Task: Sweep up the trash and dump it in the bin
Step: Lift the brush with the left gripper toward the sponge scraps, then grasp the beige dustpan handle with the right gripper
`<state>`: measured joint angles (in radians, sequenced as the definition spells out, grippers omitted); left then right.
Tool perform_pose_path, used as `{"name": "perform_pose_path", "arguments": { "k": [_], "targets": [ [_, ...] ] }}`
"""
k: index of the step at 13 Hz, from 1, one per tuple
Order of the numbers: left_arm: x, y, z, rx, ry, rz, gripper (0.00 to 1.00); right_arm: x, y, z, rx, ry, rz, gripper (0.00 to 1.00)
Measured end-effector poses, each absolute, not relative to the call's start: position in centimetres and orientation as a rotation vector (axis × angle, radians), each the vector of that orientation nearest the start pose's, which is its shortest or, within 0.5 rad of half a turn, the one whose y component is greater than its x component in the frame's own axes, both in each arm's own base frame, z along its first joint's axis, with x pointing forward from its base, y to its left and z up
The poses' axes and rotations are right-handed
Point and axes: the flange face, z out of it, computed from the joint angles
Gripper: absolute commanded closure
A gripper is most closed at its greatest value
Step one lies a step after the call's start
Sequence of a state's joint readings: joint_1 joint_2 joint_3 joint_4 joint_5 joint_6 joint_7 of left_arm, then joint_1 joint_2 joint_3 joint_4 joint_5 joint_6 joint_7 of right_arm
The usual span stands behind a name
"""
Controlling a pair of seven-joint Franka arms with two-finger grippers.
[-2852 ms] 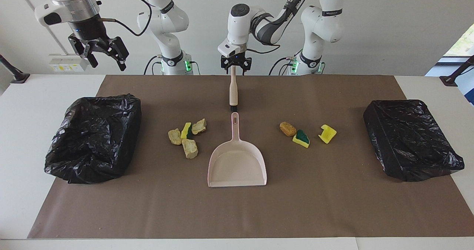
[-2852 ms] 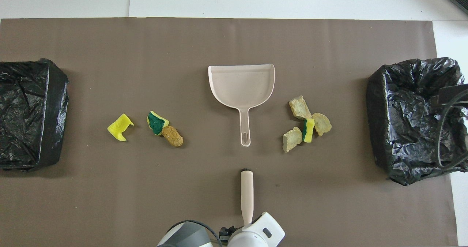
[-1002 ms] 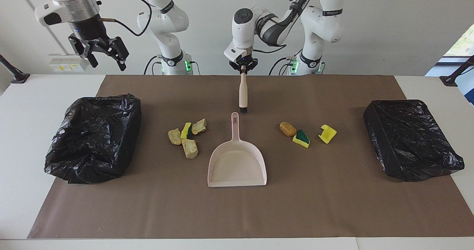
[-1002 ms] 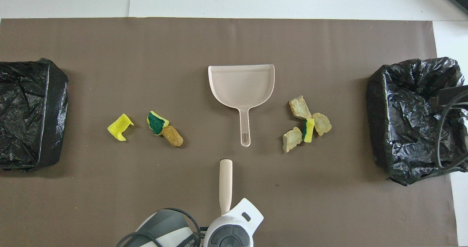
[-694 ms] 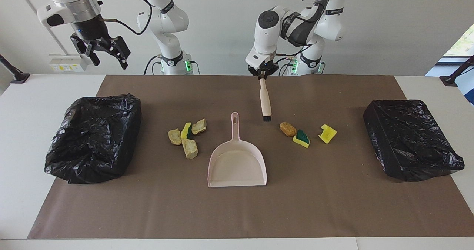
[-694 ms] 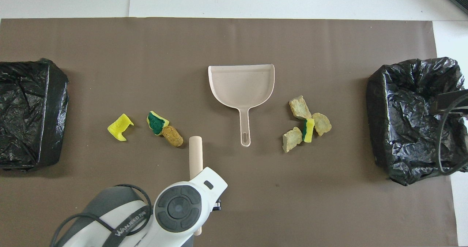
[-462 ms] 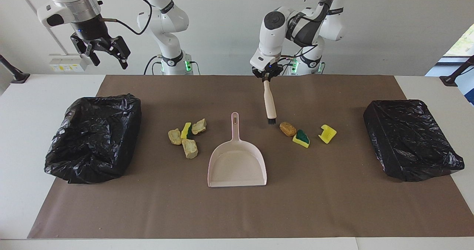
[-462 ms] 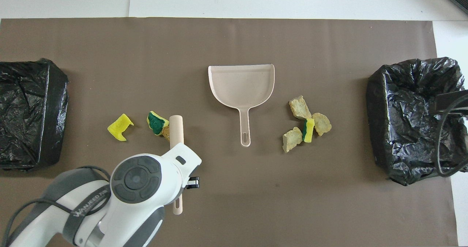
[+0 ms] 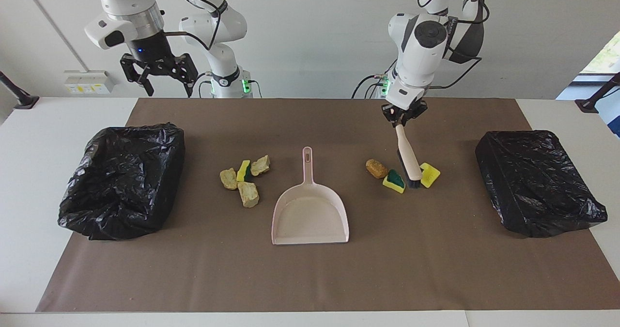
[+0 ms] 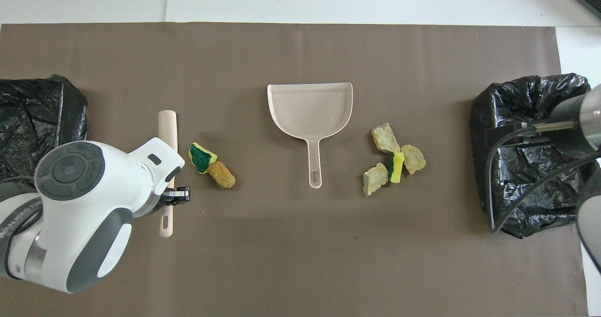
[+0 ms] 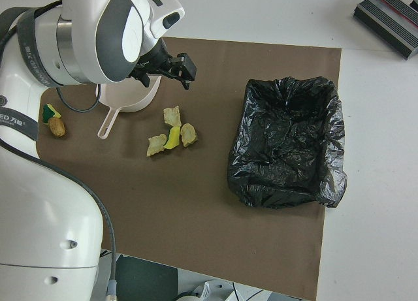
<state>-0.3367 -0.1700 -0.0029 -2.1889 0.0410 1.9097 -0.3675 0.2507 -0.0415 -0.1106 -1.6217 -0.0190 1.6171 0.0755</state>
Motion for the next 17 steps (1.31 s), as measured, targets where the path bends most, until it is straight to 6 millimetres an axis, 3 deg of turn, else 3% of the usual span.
{"name": "perform_pose_path", "arguments": {
  "k": [2,4,6,7,9,12,17],
  "targets": [
    [47.5,-11.8,44.6,-3.069,0.008,0.159,1.00,56.0,12.6,58.8,-3.152,-0.157,-0.065,0.00],
    [48.4,-7.9,44.3,-3.076,0.032,0.177,1.00,57.5,19.5,53.4,-3.158,-0.145,-0.070,0.00],
    [48.8,-5.5,44.3,-3.082,0.073,0.186,1.00,58.2,25.5,47.9,-3.163,-0.138,-0.078,0.00],
    [48.8,-4.5,44.2,-3.084,0.093,0.192,1.00,58.4,27.5,45.6,-3.167,-0.145,-0.075,0.00],
    [48.9,-2.8,44.1,-3.087,0.126,0.207,1.00,58.6,30.1,41.5,-3.175,-0.173,-0.063,0.00],
    [48.5,-2.0,43.4,-3.086,0.154,0.241,1.00,57.8,34.0,37.7,-3.154,-0.159,-0.061,0.00],
    [47.6,-2.0,40.9,-3.078,0.169,0.329,1.00,56.0,35.5,34.7,-3.168,-0.219,0.002,0.00]
  ]
}}
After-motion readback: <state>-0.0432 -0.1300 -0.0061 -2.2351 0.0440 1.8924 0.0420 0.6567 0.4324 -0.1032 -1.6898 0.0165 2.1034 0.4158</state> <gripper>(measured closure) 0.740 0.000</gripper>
